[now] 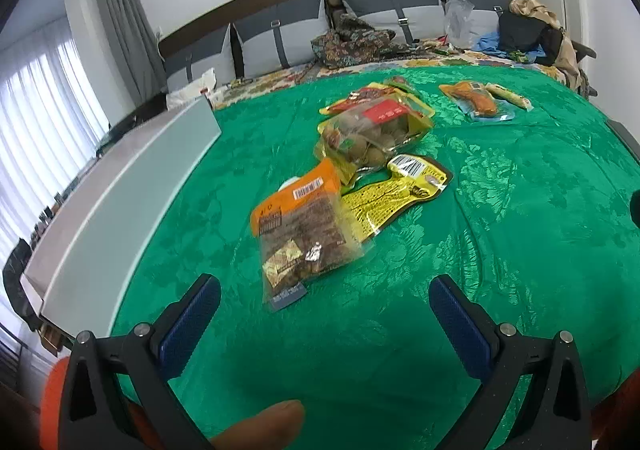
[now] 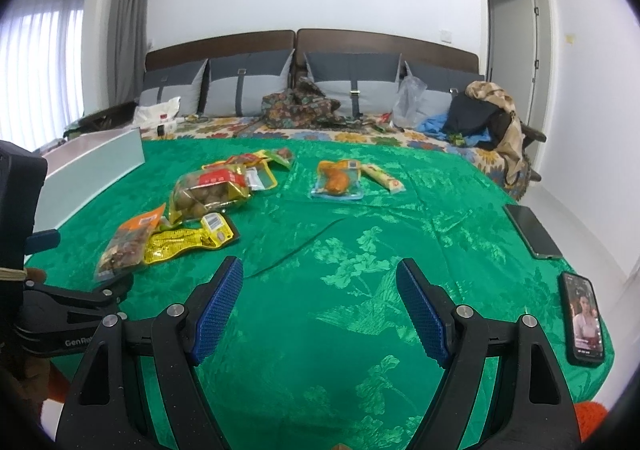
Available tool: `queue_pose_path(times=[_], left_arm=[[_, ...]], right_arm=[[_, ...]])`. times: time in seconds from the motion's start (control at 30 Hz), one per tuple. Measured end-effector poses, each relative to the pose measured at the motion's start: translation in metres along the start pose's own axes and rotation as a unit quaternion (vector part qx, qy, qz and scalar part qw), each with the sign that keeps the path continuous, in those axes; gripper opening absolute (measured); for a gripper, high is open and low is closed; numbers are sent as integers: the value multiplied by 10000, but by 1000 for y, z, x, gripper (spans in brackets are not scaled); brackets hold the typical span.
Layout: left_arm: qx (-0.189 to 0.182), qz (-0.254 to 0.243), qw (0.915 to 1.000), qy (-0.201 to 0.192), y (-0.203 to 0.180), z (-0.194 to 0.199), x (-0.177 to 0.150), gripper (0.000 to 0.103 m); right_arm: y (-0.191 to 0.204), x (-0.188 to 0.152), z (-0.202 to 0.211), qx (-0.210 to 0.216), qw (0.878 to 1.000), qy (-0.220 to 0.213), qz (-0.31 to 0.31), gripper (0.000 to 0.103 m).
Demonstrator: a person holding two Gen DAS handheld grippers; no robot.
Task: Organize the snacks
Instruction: 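Move both tools toward the snack packs on the green cloth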
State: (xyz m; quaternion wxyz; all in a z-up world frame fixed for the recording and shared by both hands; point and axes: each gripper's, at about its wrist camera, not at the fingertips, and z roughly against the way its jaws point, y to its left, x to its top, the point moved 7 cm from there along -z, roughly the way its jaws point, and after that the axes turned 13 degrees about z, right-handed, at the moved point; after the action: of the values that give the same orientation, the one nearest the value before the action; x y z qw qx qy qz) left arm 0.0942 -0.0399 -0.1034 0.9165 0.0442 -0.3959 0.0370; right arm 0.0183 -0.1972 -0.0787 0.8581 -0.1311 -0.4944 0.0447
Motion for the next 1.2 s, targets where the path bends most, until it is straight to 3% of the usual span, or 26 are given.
queue_pose_path(times=[0.23,0.5,0.7,0.93,1.2], left_arm=[[-19,249,9994,256,19,-16,-10,103],[-208,246,9981,526,42,-42,-22,103],[-456,582,9937,844,60,-59,-28,103],[-729,692,9895,1035,77,-66,-38,103],[-713,647,9899,1041,80,-67,-35,103]], right_arm=[[-1,-11,-12,-30,9996,282,-45,82],[-10,-57,-49,78,9892,1356,-554,82],[-2,-82,-61,11,9813,1881,-395,82],[2,-82,-63,-30,9842,1663,-609,84],[3,-79,-64,-140,9844,1615,-678,84]])
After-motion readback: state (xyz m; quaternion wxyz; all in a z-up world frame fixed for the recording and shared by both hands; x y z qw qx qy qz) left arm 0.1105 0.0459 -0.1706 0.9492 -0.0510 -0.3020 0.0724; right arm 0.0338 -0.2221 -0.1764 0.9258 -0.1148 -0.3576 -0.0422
